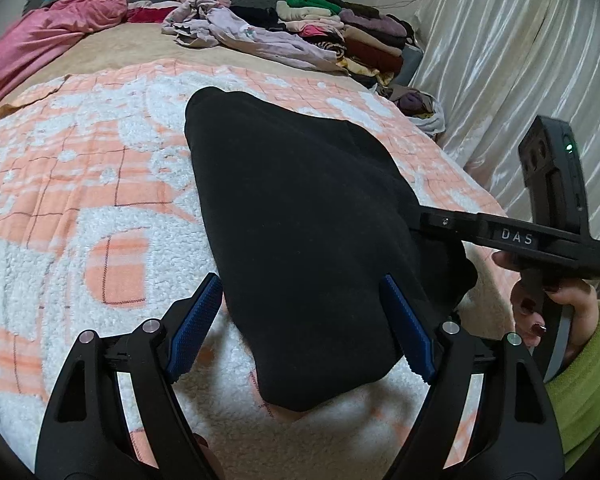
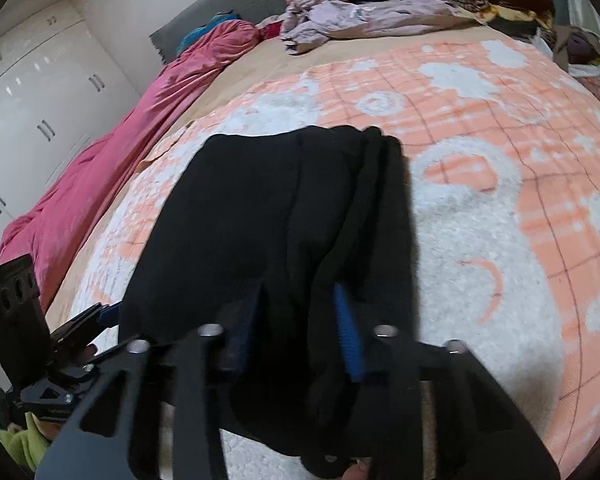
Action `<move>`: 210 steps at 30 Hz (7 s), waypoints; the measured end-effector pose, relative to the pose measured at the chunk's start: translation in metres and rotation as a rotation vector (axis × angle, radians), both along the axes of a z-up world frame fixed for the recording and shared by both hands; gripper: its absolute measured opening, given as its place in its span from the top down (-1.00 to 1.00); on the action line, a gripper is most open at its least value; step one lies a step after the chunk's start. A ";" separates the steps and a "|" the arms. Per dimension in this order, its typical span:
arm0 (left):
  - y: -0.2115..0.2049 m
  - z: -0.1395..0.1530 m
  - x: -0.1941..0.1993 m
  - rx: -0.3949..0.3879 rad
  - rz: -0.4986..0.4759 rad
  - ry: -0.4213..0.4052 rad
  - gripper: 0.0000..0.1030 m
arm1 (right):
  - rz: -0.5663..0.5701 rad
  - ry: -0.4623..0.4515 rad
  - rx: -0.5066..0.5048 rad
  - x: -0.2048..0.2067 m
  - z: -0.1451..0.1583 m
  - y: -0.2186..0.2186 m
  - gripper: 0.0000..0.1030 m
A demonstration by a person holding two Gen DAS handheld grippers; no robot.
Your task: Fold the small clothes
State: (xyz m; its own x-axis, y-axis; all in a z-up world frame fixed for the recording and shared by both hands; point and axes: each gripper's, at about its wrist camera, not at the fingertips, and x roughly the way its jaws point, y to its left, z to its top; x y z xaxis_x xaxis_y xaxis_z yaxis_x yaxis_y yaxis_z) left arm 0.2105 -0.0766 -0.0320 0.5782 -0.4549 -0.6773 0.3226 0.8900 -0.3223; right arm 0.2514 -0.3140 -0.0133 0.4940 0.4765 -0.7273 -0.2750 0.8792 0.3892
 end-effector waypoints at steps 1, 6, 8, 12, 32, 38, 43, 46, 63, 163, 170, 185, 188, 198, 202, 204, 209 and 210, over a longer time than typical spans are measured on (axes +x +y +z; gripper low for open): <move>0.000 0.000 0.000 -0.001 0.001 0.001 -0.43 | 0.006 -0.011 -0.020 -0.001 0.002 0.003 0.39; 0.000 -0.001 0.000 -0.002 0.003 0.005 -0.43 | 0.014 -0.001 -0.013 0.004 -0.001 0.003 0.15; 0.001 -0.003 0.001 -0.004 0.004 0.011 -0.46 | 0.013 0.019 -0.007 0.009 -0.008 0.000 0.10; 0.003 -0.007 0.003 -0.013 0.011 0.019 -0.47 | 0.002 0.047 0.065 0.013 -0.014 -0.004 0.38; -0.020 0.001 -0.007 0.023 -0.039 -0.011 -0.47 | -0.018 -0.048 -0.126 0.007 0.005 -0.015 0.62; -0.018 -0.011 0.001 0.019 -0.033 0.035 -0.47 | -0.046 -0.013 -0.094 0.013 -0.017 -0.023 0.57; 0.005 0.011 -0.001 -0.034 -0.038 -0.028 -0.47 | -0.079 -0.045 -0.062 0.000 0.002 -0.030 0.16; 0.024 0.021 0.000 -0.061 0.011 -0.041 -0.44 | -0.075 -0.117 -0.017 -0.020 0.024 -0.038 0.16; -0.023 0.015 -0.022 0.151 -0.057 -0.112 0.06 | 0.042 -0.073 0.025 -0.056 -0.002 -0.030 0.72; 0.005 0.006 -0.091 0.149 0.055 -0.091 -0.81 | -0.110 -0.218 -0.186 -0.135 0.004 -0.002 -0.71; 0.016 -0.004 -0.102 0.126 0.102 -0.042 -0.81 | -0.113 -0.207 -0.211 -0.150 -0.003 0.003 -0.79; 0.025 0.000 -0.107 0.114 0.135 -0.032 -0.81 | -0.116 -0.206 -0.244 -0.161 -0.001 0.009 -0.81; 0.026 0.000 -0.107 0.119 0.140 -0.030 -0.81 | -0.117 -0.205 -0.244 -0.161 -0.001 0.009 -0.82; 0.025 0.002 -0.108 0.141 0.148 -0.033 -0.81 | -0.122 -0.193 -0.252 -0.163 -0.001 0.009 -0.82; 0.024 0.002 -0.108 0.148 0.150 -0.029 -0.81 | -0.129 -0.183 -0.247 -0.164 -0.002 0.007 -0.82; 0.024 0.002 -0.108 0.147 0.149 -0.026 -0.81 | -0.134 -0.180 -0.246 -0.164 -0.002 0.006 -0.82; 0.025 0.001 -0.107 0.139 0.147 -0.024 -0.81 | -0.140 -0.183 -0.251 -0.165 -0.001 0.006 -0.82; 0.025 0.001 -0.107 0.134 0.144 -0.020 -0.82 | -0.144 -0.184 -0.252 -0.166 0.000 0.005 -0.82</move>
